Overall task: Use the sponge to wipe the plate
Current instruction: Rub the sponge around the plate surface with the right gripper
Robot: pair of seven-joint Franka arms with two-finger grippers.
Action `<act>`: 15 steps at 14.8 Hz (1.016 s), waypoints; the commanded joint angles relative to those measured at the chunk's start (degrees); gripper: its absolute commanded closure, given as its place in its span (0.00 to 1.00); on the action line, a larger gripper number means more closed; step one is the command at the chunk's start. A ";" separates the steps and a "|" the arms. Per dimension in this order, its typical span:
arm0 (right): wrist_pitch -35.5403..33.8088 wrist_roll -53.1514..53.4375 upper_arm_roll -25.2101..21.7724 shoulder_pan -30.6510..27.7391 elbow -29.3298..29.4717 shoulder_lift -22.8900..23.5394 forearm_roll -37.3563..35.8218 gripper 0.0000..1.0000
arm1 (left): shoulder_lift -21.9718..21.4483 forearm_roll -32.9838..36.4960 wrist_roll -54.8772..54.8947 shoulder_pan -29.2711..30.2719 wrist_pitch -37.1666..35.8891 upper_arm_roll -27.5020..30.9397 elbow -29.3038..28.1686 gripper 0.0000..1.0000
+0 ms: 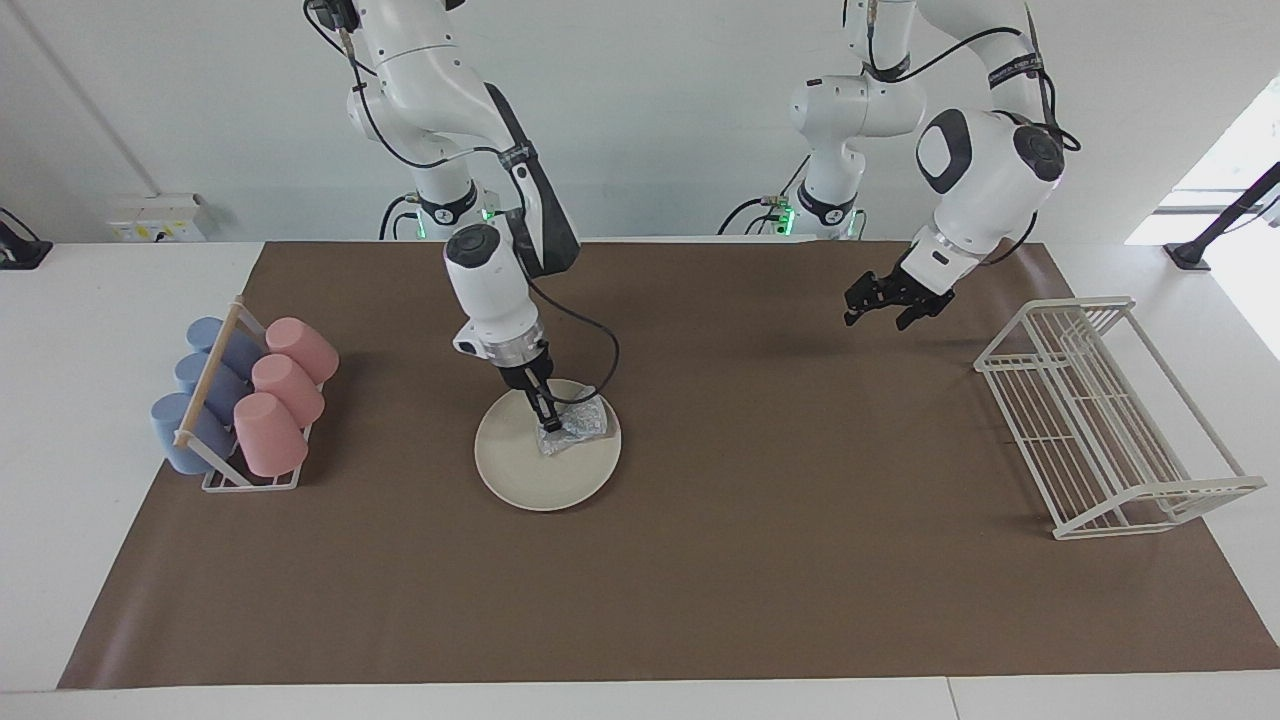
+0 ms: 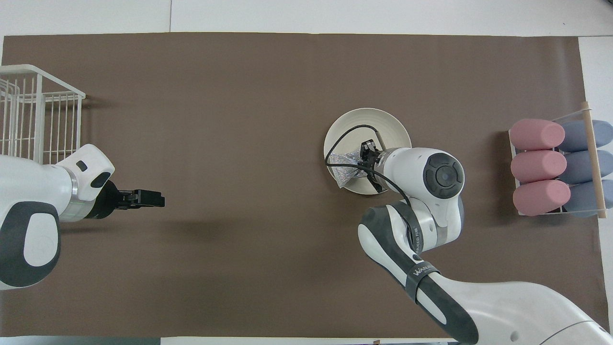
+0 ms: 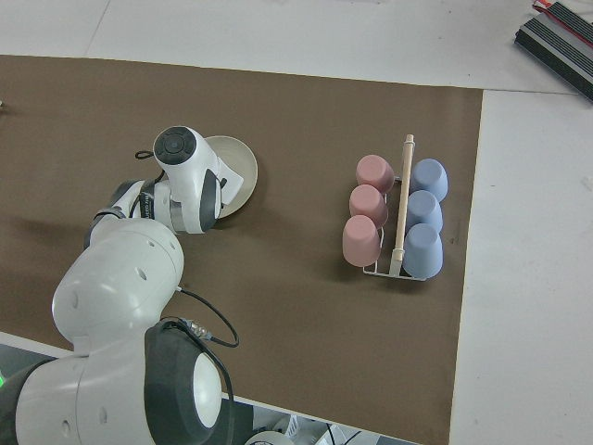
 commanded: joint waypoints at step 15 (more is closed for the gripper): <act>-1.66 -12.23 0.38 -5.64 -1.20 1.60 0.47 1.00 | 1.37 1.16 -1.06 0.40 1.12 -0.30 1.92 0.00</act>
